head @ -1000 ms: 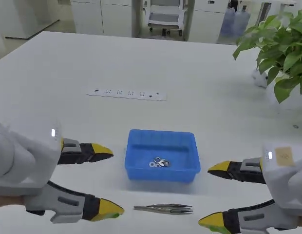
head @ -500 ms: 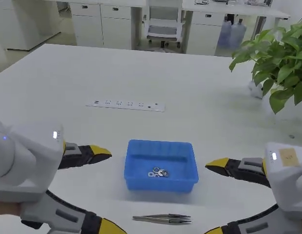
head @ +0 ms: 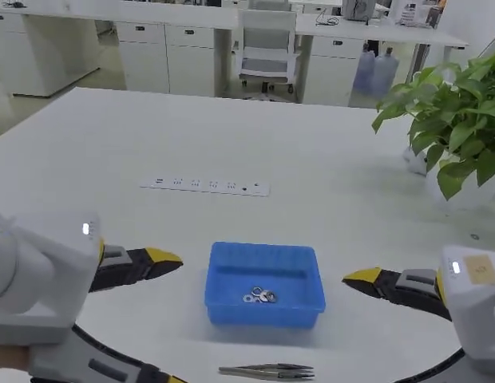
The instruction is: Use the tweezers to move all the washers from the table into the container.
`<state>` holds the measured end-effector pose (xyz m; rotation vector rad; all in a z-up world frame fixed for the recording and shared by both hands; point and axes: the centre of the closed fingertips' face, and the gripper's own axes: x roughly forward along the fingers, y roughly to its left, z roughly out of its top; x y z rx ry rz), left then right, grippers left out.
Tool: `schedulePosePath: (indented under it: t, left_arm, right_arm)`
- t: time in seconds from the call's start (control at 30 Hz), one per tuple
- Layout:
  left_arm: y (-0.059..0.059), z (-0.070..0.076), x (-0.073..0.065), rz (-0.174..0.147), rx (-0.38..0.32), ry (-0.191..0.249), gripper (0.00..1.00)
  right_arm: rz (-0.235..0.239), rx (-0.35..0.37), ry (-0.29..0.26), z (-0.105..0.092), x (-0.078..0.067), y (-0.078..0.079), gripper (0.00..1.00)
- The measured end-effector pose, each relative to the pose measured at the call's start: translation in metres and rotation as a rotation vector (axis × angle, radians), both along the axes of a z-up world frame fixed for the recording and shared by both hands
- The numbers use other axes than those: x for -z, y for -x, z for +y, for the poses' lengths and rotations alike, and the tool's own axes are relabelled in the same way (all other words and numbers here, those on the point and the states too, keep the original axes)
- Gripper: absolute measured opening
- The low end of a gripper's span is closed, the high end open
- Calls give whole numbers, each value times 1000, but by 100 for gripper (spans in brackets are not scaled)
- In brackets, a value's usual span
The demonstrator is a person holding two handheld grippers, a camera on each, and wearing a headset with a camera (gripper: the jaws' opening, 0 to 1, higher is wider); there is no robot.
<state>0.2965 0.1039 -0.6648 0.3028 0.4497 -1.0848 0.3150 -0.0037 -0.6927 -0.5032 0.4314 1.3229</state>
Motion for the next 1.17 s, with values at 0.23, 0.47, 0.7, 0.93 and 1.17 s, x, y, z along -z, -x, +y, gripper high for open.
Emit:
schedulePosePath:
  t: [0.23,0.47,0.7,0.93,1.17]
  left_arm:
    - [6,-2,3,3,7,-12,99]
    - [10,0,3,4,10,-15,99]
    - [13,3,6,22,0,-28,99]
    - [10,4,-1,16,-10,-19,99]
    - [12,1,2,35,-17,-3,99]
  right_arm:
    - [-4,1,-4,-1,-3,2,94]
    - [6,-3,20,-6,2,7,93]
    - [12,-4,24,-8,3,10,92]
    - [25,-6,16,-8,1,11,91]
    - [38,-14,43,-10,9,16,89]
